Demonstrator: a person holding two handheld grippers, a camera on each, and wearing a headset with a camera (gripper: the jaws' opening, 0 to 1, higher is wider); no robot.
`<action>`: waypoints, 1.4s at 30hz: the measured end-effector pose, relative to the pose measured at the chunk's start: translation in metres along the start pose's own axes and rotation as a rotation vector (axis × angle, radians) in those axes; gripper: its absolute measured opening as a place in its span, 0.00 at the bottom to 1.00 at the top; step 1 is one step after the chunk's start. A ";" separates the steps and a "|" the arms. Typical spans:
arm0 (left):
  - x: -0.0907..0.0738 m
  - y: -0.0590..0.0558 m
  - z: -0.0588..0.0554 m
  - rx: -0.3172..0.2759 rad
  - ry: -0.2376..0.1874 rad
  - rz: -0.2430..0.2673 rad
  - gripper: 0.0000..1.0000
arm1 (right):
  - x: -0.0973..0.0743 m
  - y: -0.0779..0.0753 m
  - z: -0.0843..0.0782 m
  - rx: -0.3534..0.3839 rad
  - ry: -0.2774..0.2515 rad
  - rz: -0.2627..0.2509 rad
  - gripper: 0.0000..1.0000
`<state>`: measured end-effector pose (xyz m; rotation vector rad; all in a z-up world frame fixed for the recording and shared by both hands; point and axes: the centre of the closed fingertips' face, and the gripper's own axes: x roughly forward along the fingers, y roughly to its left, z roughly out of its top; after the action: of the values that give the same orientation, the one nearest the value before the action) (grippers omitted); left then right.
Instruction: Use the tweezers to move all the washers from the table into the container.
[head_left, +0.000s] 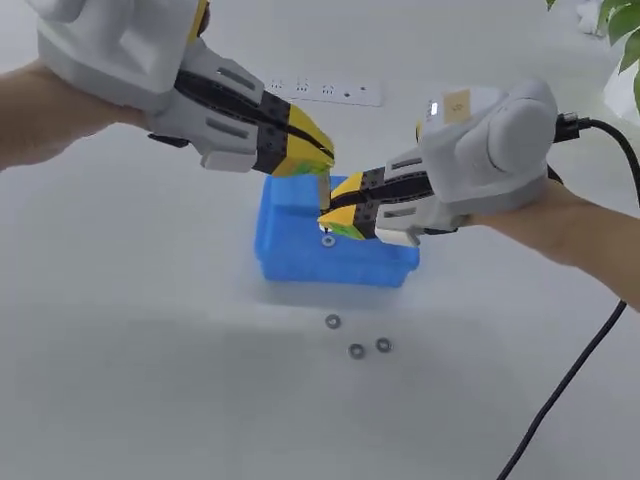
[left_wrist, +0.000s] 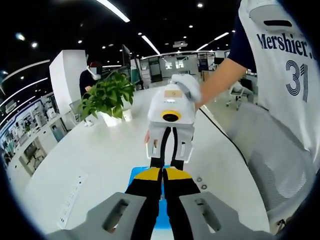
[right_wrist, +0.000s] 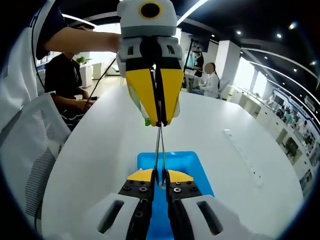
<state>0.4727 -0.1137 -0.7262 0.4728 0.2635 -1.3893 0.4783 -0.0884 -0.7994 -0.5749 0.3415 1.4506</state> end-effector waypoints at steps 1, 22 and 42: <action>-0.001 0.000 0.002 0.002 0.005 -0.002 0.05 | 0.002 -0.001 -0.003 0.001 0.004 0.003 0.09; 0.016 0.006 -0.035 -0.015 0.074 -0.009 0.05 | 0.028 -0.006 -0.036 0.050 0.057 0.024 0.09; 0.023 0.008 -0.043 -0.017 0.090 -0.021 0.05 | 0.032 -0.007 -0.042 0.089 0.069 0.014 0.11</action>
<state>0.4887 -0.1131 -0.7726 0.5201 0.3539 -1.3873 0.4934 -0.0855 -0.8499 -0.5522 0.4630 1.4235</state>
